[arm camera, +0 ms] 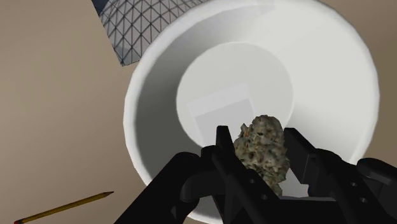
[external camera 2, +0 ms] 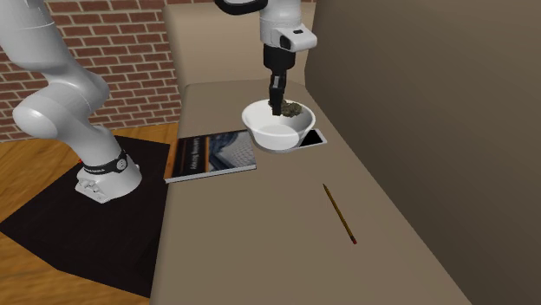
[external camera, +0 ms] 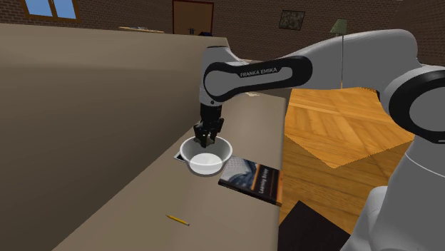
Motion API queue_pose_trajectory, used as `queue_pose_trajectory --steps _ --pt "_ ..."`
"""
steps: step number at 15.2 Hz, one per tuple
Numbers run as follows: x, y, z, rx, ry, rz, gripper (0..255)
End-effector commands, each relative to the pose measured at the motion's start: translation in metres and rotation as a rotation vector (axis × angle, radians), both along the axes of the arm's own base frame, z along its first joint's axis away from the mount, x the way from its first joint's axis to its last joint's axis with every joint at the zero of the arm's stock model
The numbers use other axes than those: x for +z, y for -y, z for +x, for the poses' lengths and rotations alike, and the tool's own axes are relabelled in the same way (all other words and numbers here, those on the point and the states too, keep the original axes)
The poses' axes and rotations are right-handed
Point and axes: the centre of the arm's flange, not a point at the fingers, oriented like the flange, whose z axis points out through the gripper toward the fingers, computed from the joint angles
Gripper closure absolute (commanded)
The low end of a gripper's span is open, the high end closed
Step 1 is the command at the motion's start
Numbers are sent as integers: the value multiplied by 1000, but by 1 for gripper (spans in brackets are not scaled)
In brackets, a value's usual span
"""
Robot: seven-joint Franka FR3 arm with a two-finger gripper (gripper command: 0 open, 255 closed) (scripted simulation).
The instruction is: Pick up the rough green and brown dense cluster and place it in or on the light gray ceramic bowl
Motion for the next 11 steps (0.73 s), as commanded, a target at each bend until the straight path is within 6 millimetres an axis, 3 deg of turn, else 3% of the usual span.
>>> queue_pose_trajectory --steps 1,5,6,11 --pt "-1 0 0 0 1 0 255" --pt "-1 0 0 0 1 0 255" --pt "-1 0 0 0 1 0 0" --pt "-1 0 0 0 1 0 0"
